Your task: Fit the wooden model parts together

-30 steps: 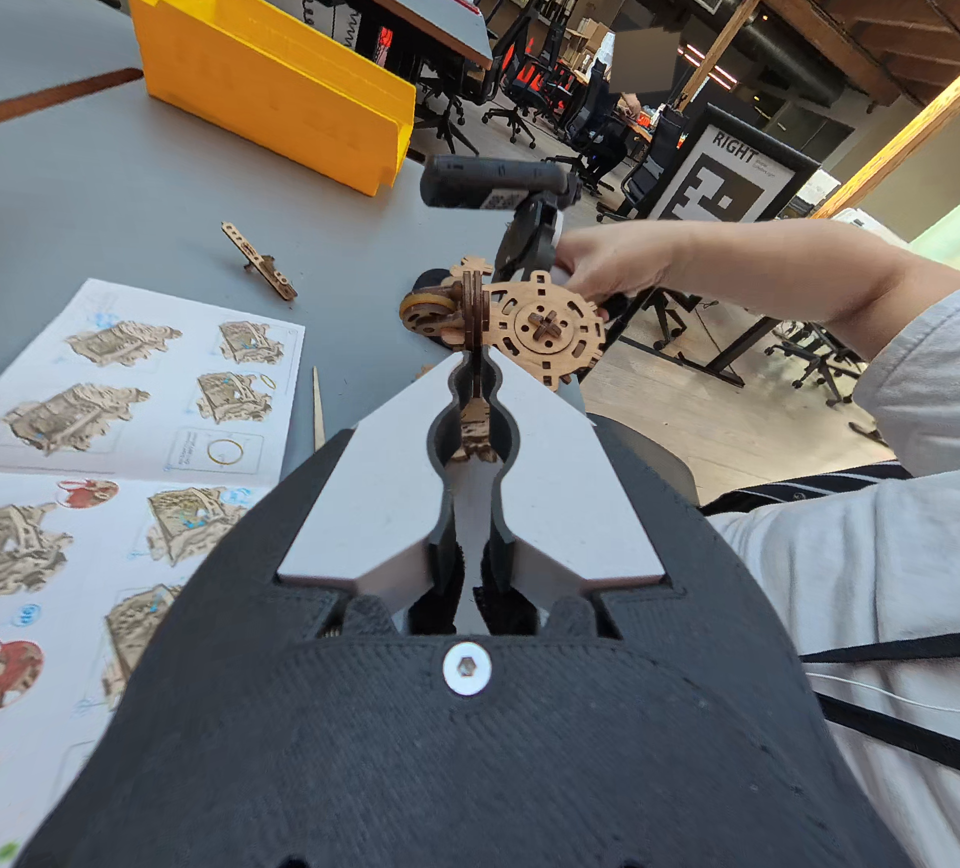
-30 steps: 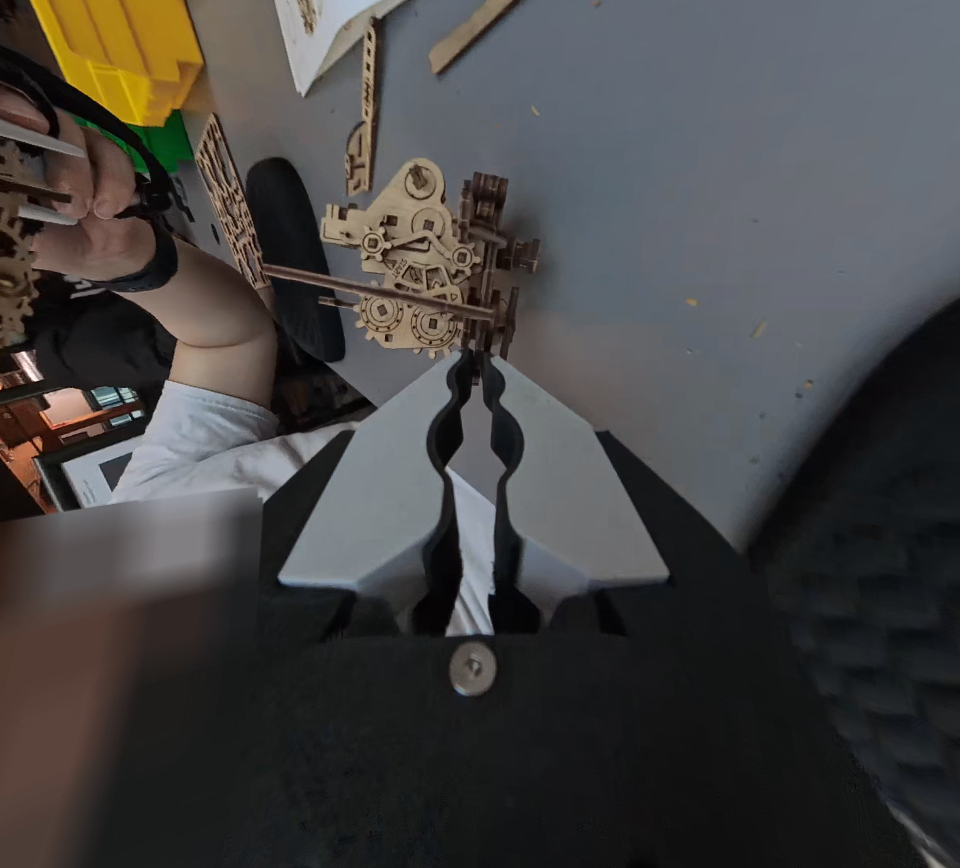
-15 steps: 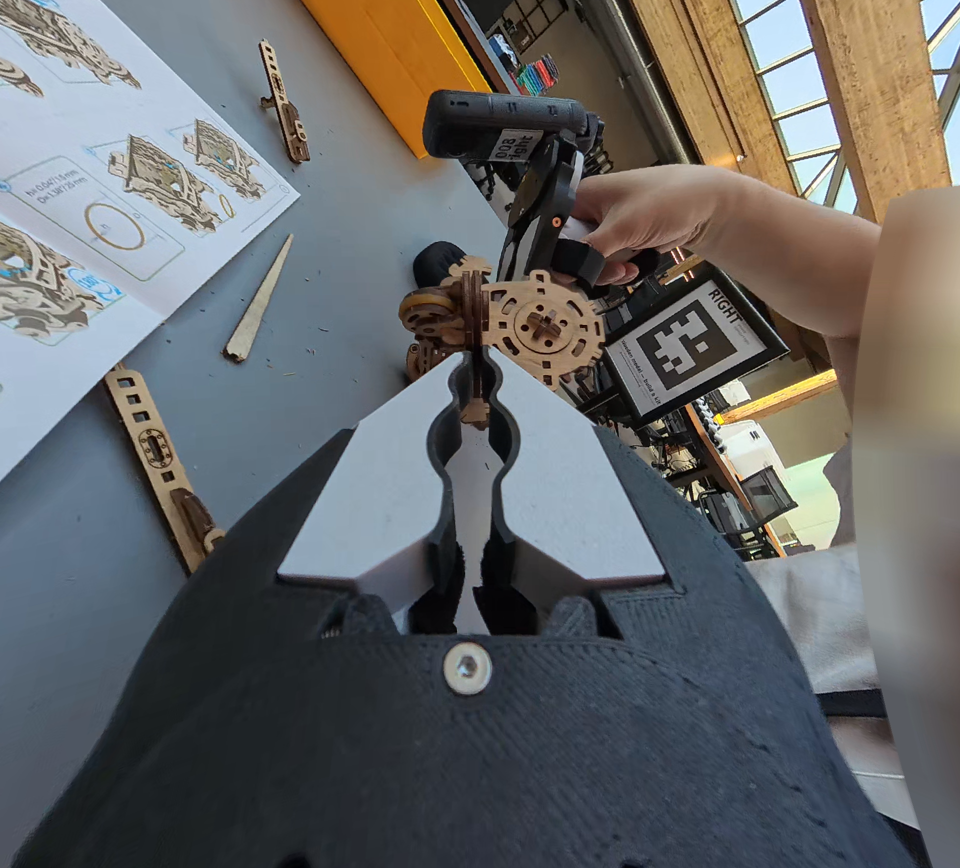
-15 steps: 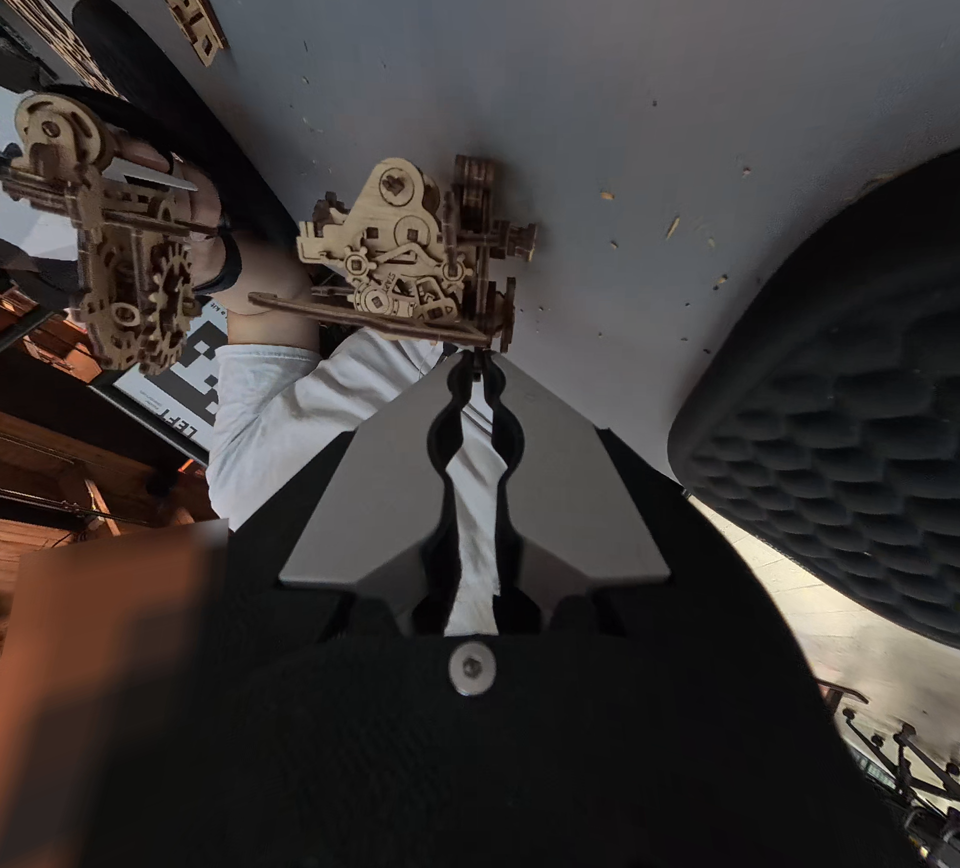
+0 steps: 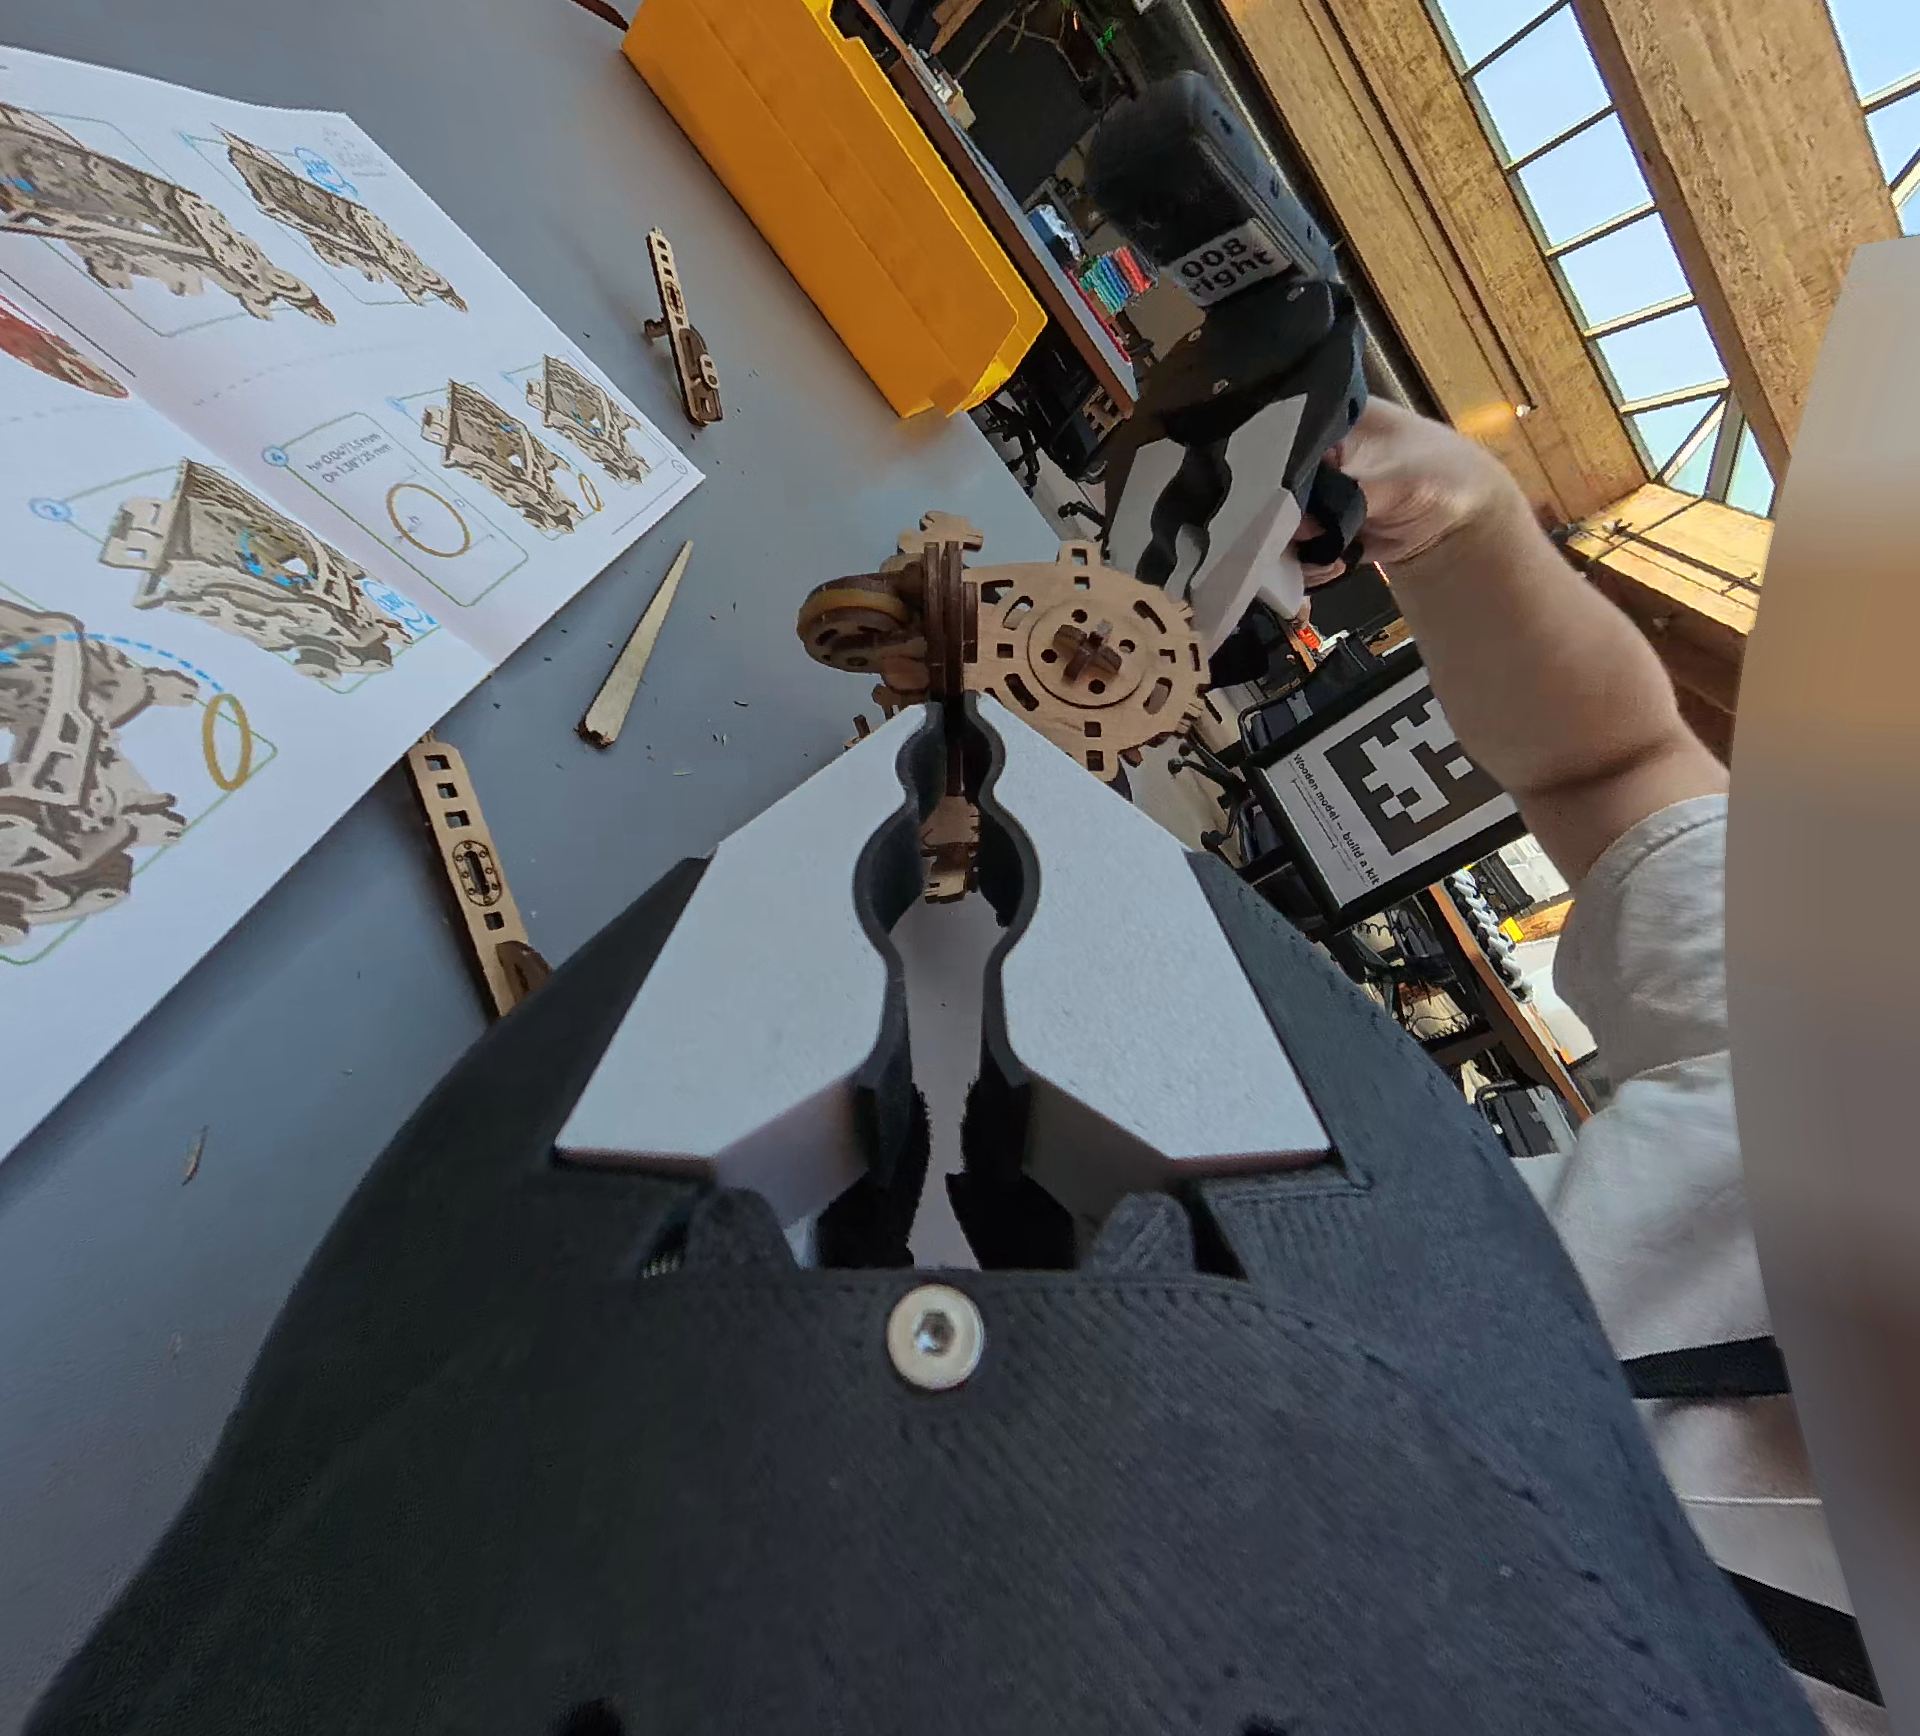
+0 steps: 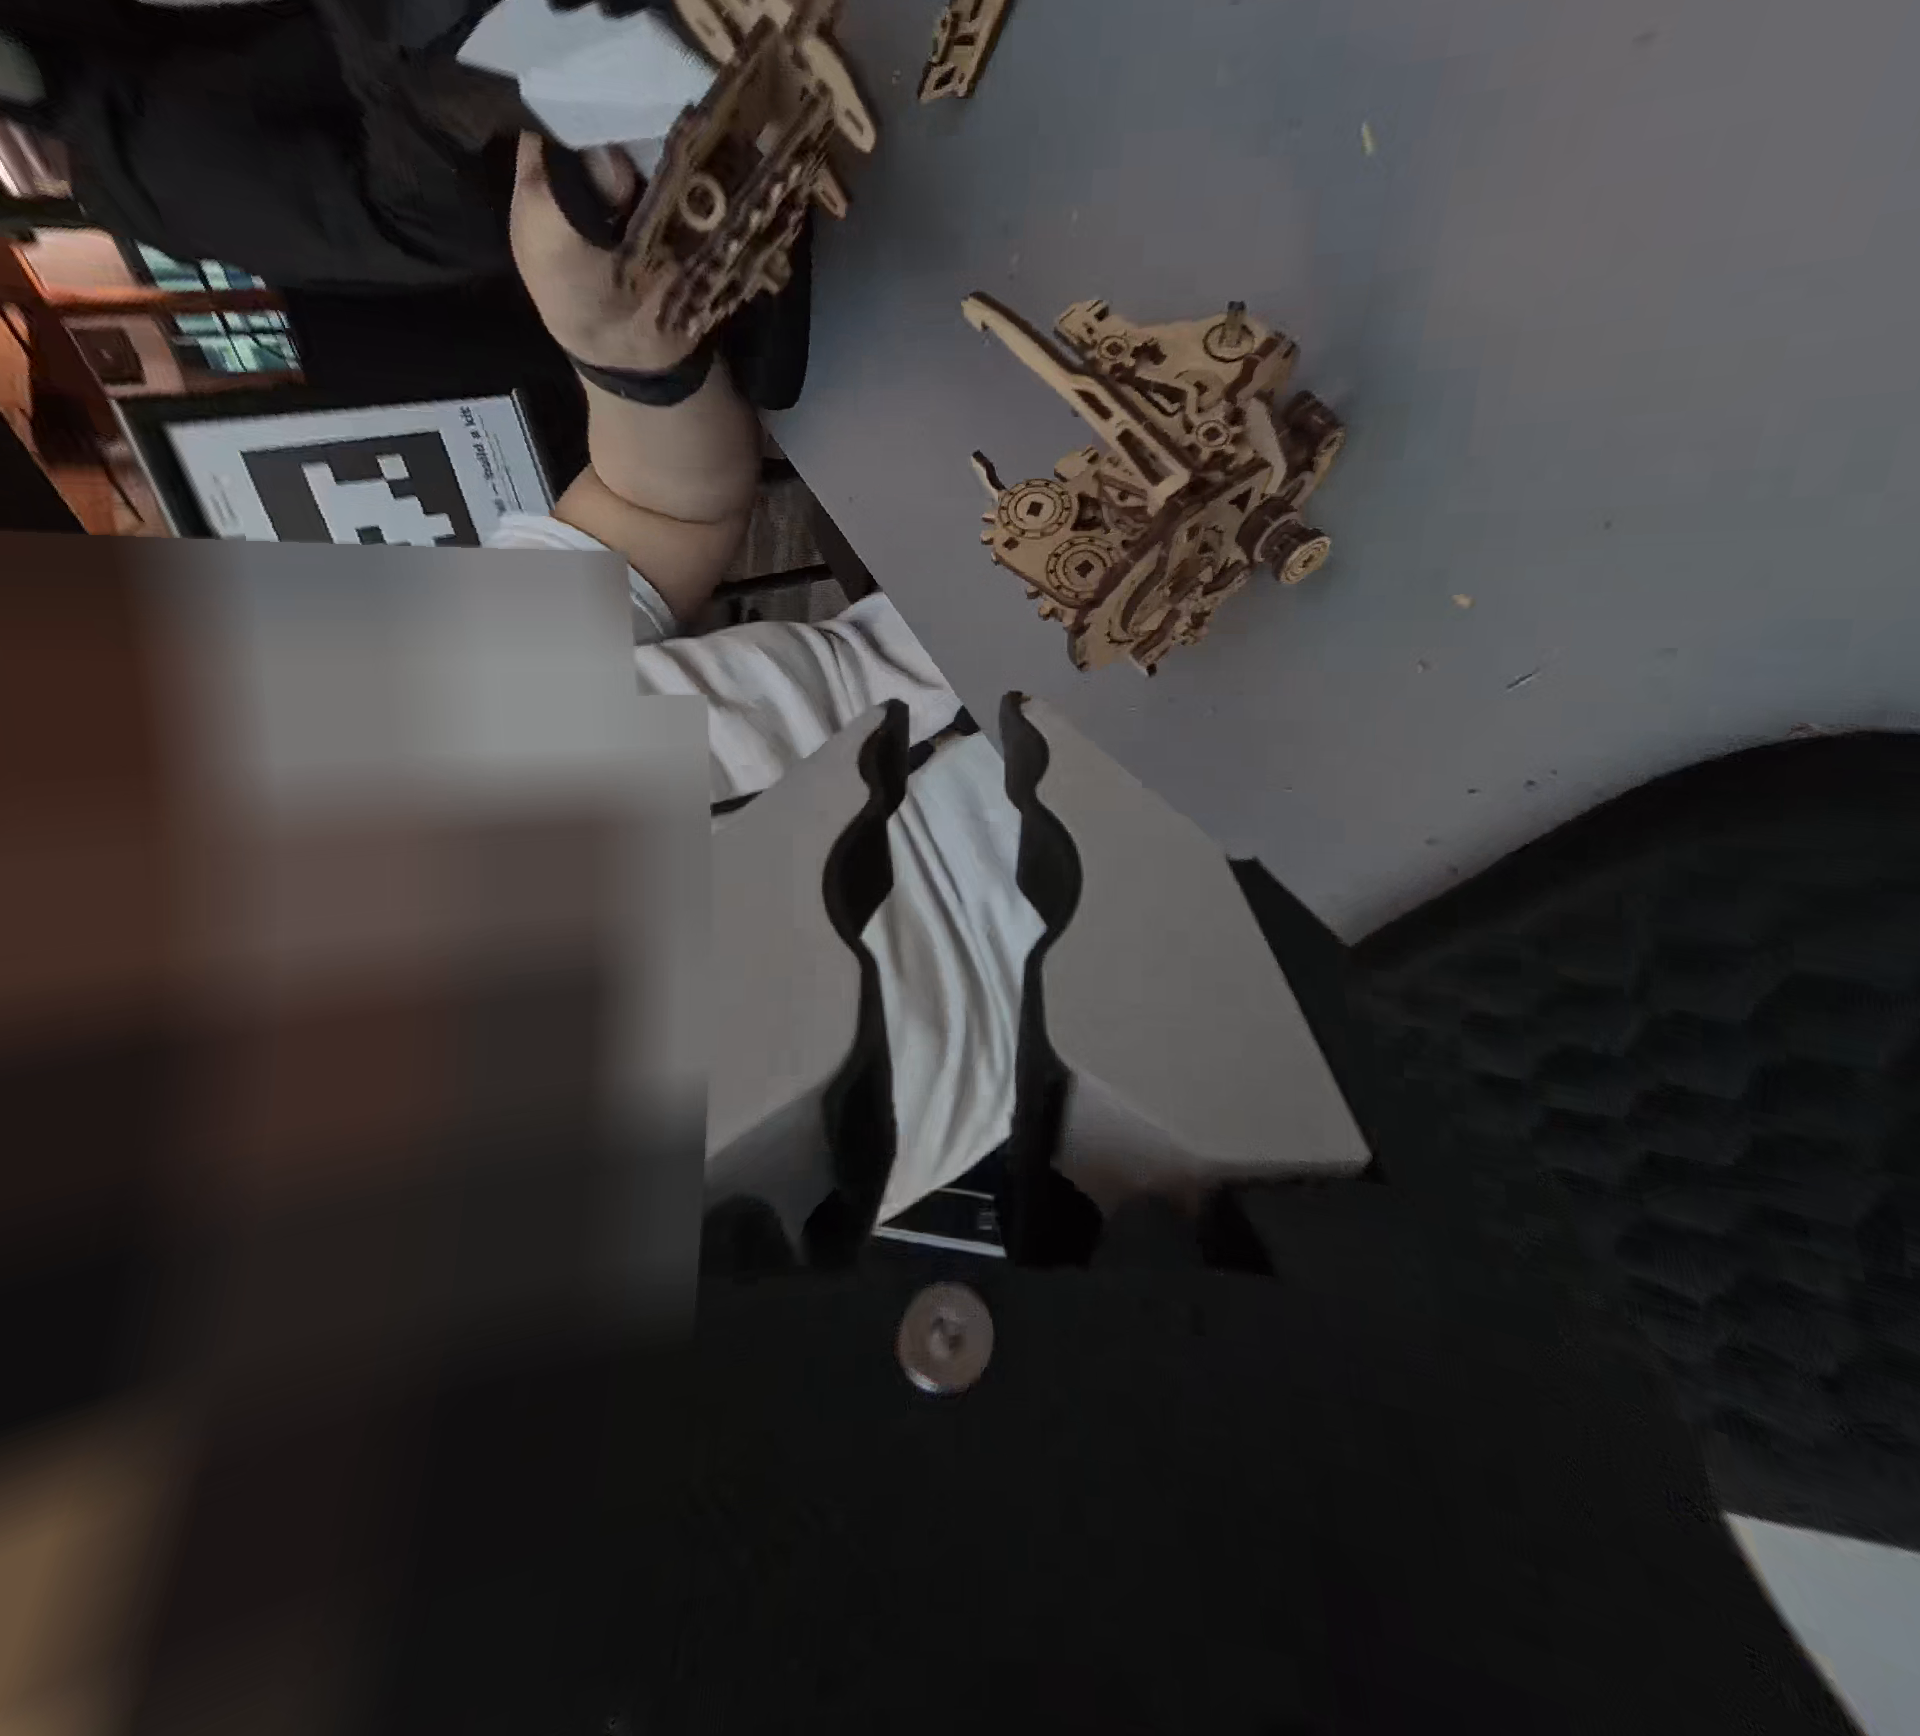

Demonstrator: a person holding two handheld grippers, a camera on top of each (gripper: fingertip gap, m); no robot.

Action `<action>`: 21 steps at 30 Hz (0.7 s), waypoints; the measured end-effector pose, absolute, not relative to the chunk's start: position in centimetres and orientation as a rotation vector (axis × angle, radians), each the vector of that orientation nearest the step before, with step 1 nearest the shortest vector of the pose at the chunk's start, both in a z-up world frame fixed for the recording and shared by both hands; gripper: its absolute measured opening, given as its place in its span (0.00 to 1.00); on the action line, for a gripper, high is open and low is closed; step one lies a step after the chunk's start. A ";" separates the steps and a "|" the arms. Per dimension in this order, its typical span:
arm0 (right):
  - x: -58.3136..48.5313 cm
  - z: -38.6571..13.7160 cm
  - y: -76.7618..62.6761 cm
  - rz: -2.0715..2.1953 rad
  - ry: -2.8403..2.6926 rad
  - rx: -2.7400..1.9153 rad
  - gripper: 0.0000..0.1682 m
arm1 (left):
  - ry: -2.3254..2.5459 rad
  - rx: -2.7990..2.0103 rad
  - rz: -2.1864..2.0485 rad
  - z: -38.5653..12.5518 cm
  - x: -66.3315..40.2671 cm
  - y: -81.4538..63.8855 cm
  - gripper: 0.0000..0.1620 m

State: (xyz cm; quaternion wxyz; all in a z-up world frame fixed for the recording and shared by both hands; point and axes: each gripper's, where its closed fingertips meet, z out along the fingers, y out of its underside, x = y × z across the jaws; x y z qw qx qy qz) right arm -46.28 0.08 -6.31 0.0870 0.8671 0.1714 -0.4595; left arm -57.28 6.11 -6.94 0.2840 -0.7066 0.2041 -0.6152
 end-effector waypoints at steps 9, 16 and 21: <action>-44.3 -9.1 1.5 -0.931 2.729 3.156 0.48 | 0.596 -1.861 -1.522 -6.1 -57.9 5.0 0.00; -46.6 -13.0 2.1 -0.574 2.991 2.782 0.39 | 0.540 -1.890 -1.503 -6.4 -57.7 4.2 0.00; -46.7 -13.9 2.3 -0.581 3.025 2.656 0.39 | 0.560 -1.932 -1.463 -6.8 -57.5 4.1 0.00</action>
